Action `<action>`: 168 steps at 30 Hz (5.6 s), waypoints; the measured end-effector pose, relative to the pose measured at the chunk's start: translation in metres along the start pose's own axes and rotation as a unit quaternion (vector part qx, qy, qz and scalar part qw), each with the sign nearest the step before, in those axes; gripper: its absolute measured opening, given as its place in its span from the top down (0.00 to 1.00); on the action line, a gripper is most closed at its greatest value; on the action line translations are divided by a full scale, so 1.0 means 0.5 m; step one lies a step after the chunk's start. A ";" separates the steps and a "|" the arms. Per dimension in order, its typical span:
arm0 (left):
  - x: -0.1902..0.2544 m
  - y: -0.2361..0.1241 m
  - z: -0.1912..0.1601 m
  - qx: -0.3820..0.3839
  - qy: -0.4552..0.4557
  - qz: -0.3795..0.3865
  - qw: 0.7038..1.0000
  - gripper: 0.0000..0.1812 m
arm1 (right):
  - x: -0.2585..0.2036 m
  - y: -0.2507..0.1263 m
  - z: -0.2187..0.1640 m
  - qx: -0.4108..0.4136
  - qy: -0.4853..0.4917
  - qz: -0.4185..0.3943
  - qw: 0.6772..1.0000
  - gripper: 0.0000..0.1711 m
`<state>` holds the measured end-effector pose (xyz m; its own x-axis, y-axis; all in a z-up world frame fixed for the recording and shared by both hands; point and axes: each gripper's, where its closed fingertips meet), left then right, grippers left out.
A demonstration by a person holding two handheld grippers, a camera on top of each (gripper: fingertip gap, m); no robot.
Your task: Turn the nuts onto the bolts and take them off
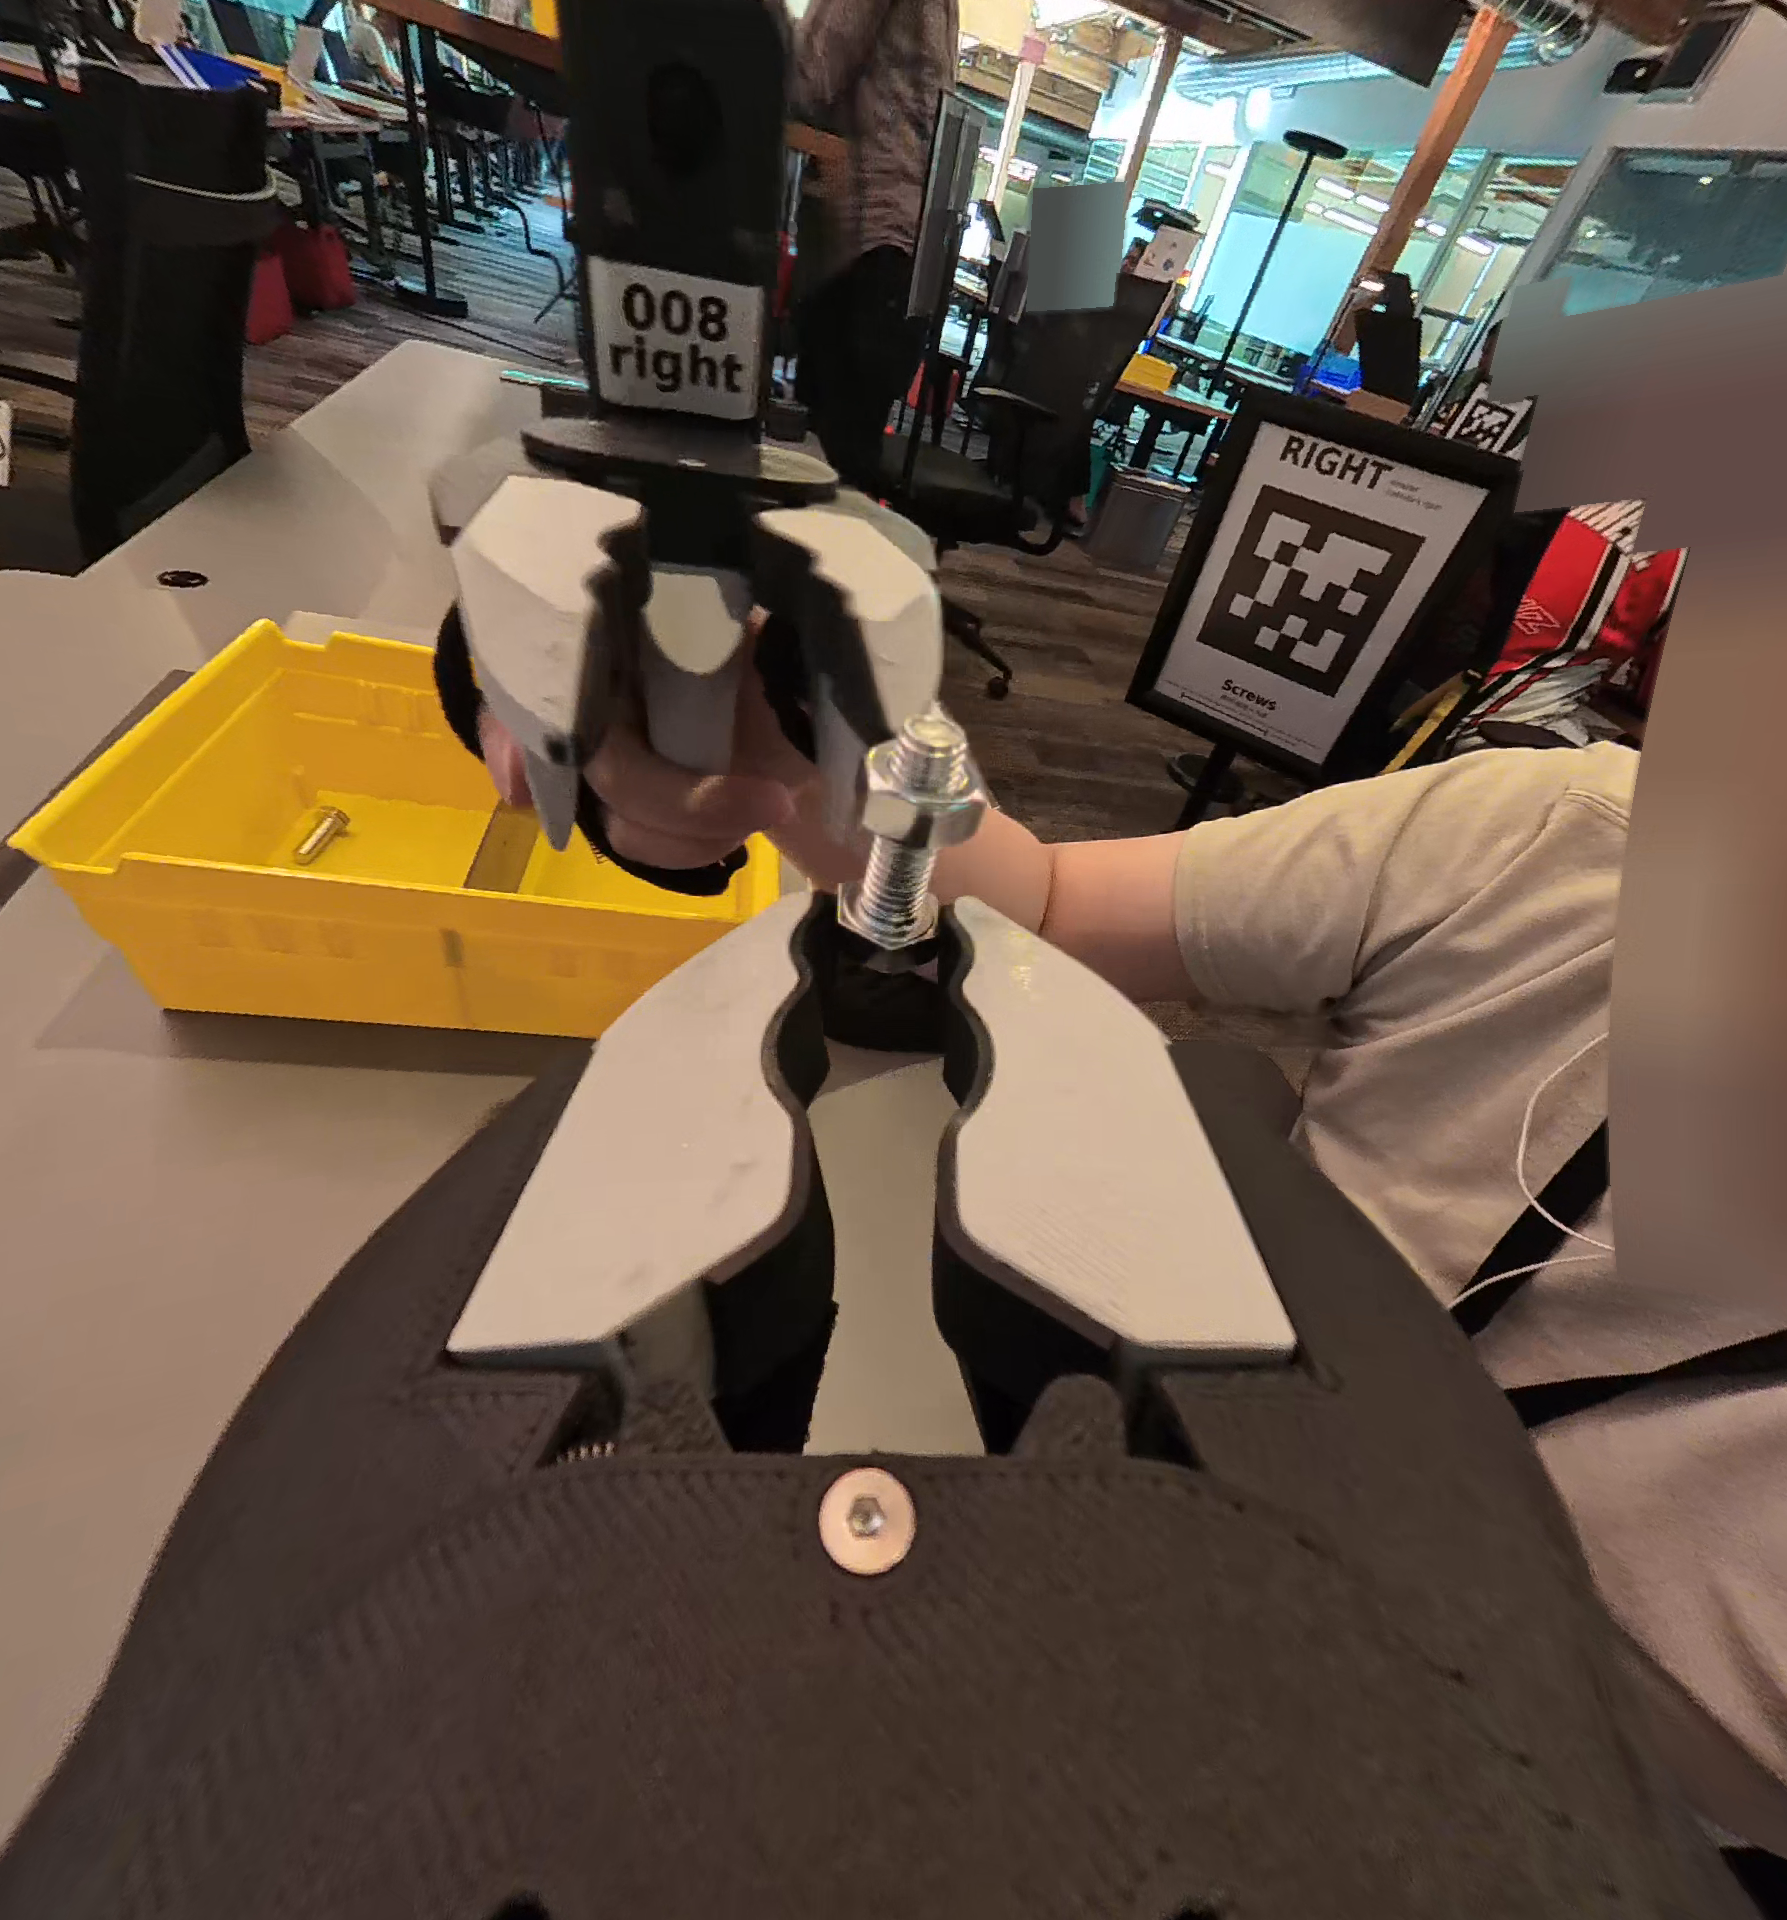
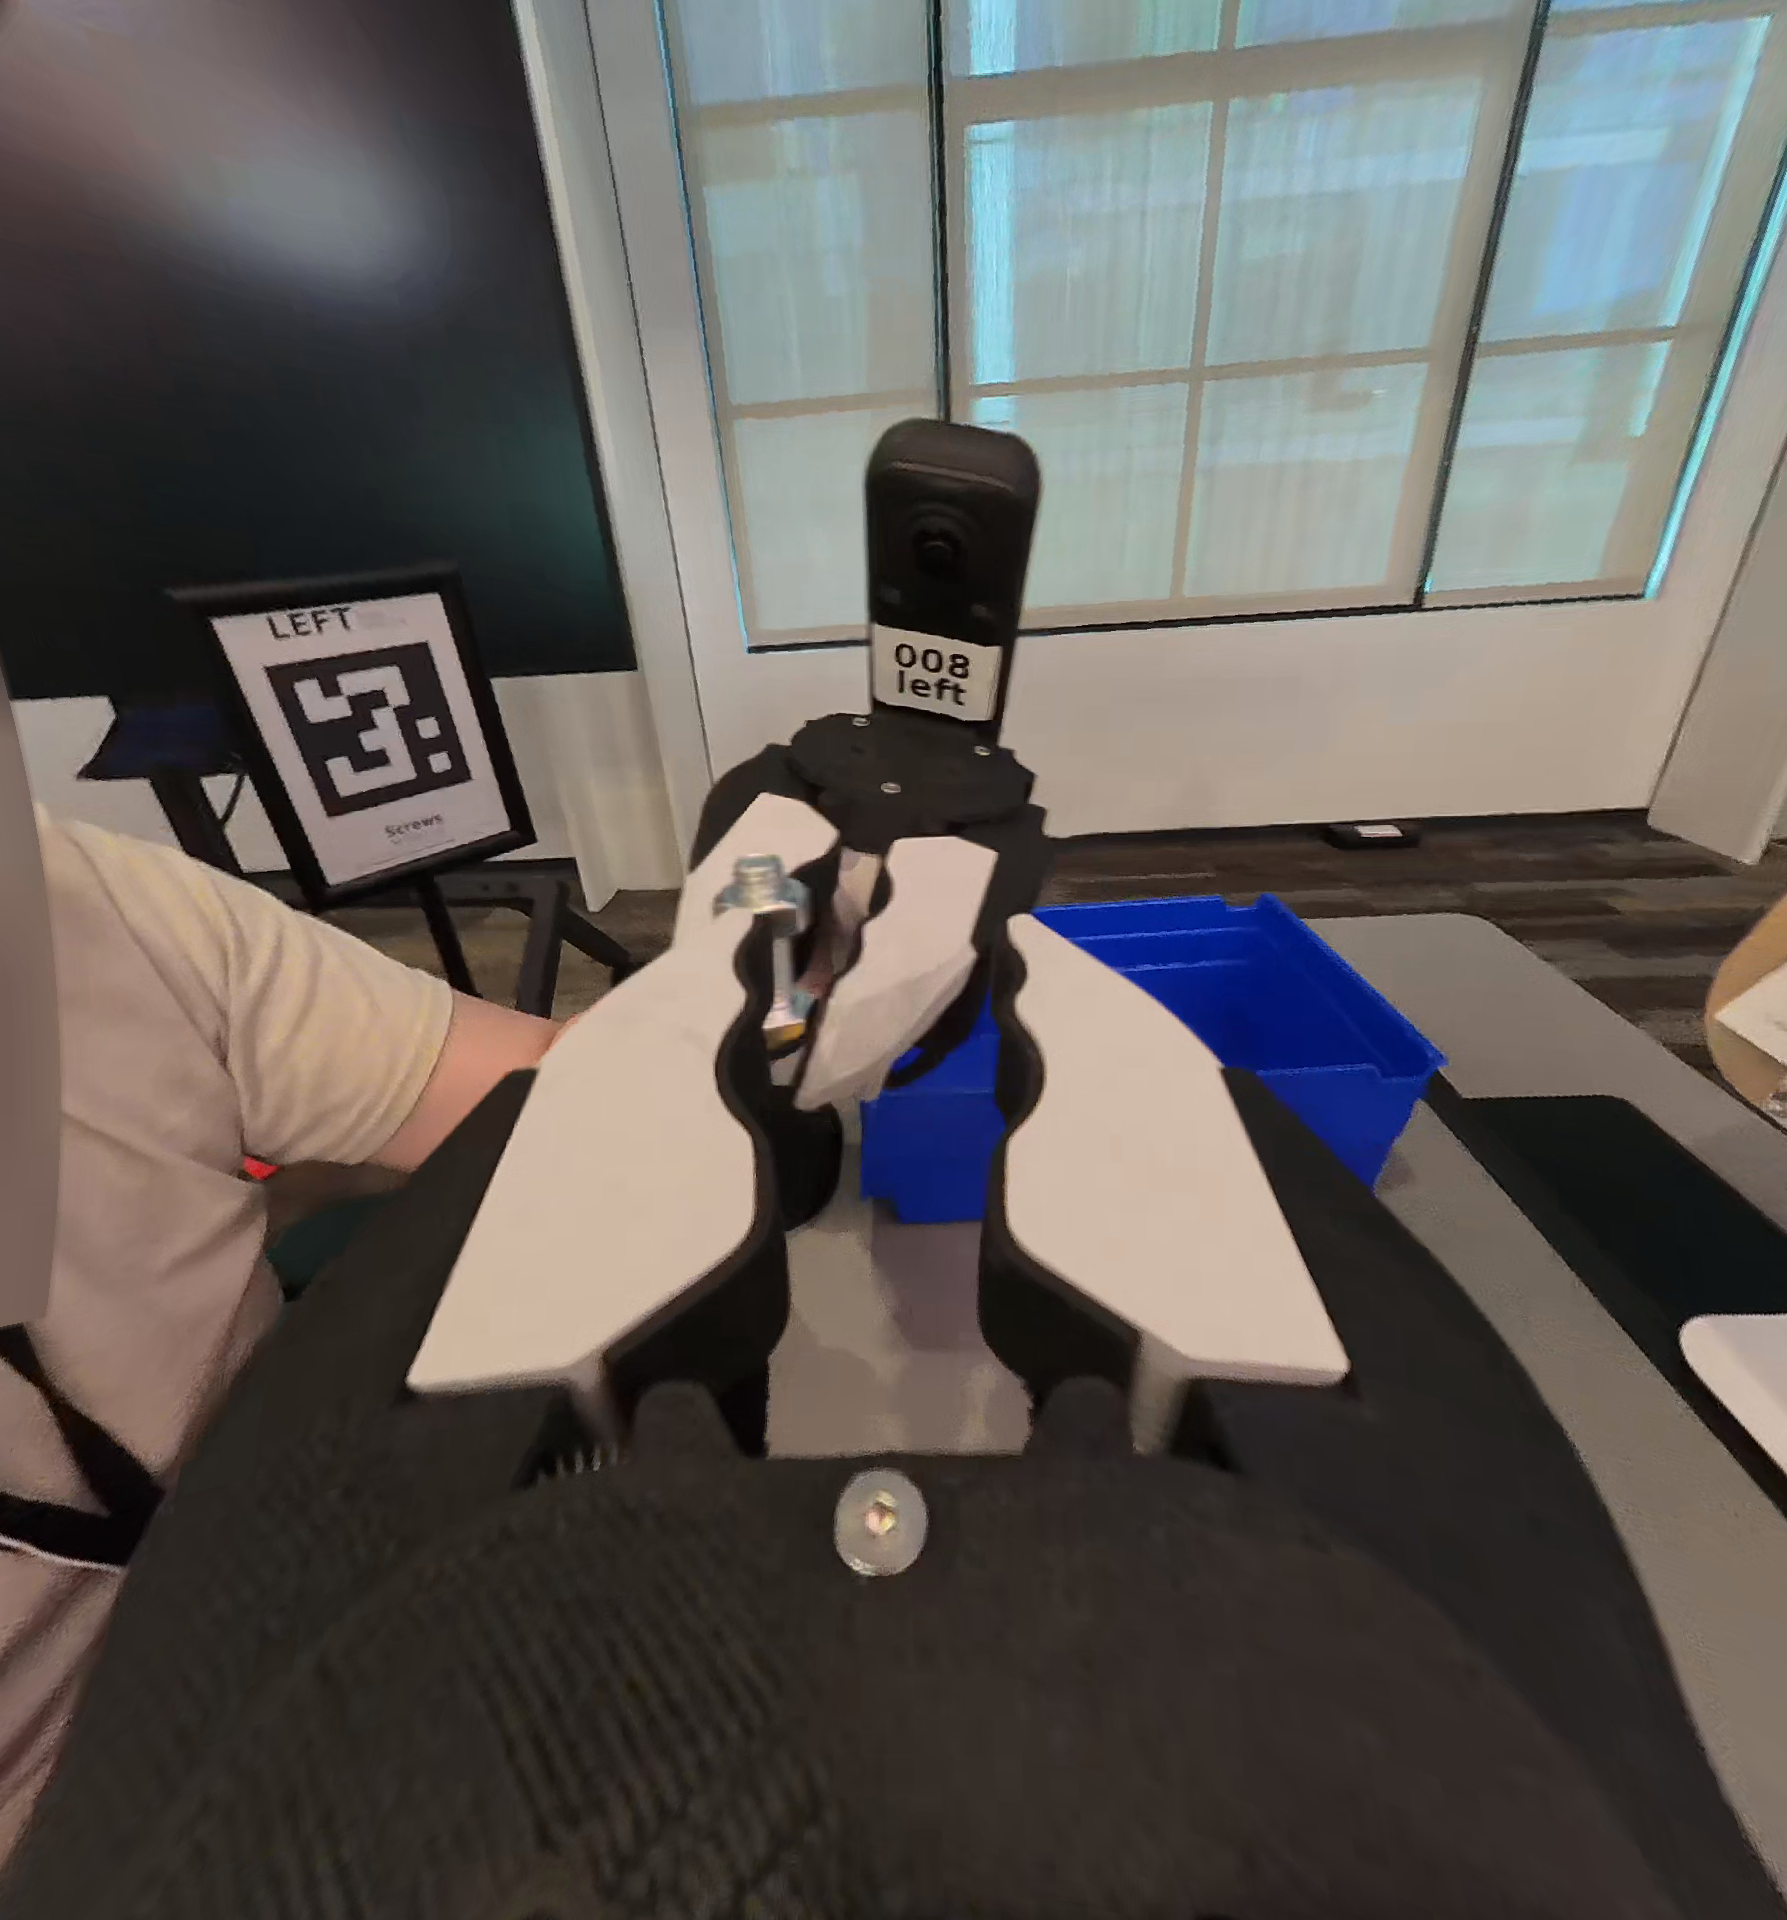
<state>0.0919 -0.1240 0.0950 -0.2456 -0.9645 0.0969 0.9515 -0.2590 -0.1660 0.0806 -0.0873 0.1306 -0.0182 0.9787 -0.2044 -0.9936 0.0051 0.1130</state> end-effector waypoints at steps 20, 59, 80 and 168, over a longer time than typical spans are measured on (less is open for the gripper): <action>0.001 0.001 -0.005 -0.014 -0.001 0.003 1.000 0.90 | -0.037 0.034 -0.022 -0.027 -0.043 0.016 0.999 0.72; 0.044 0.015 0.004 -0.036 0.021 -0.008 0.999 0.90 | -0.032 0.007 0.008 0.017 -0.029 0.028 0.999 0.67; 0.028 0.021 -0.012 -0.056 -0.001 0.003 0.998 0.90 | -0.072 0.008 0.011 -0.002 -0.065 0.042 0.997 0.68; 0.014 0.011 -0.008 -0.053 0.000 0.026 0.998 0.90 | -0.007 -0.017 0.034 0.032 -0.017 -0.024 0.999 0.74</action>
<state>0.0945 -0.1322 0.0907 -0.1966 -0.9767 0.0861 0.9380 -0.2129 -0.2734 0.0909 -0.0875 0.1468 0.0341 0.9834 -0.1780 -0.9839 0.0643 0.1669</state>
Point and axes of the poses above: each gripper's, where its closed fingertips meet, y out along the fingers, z out of its top, x = y × z across the jaws, and after that the axes turned 8 degrees about y, right-handed
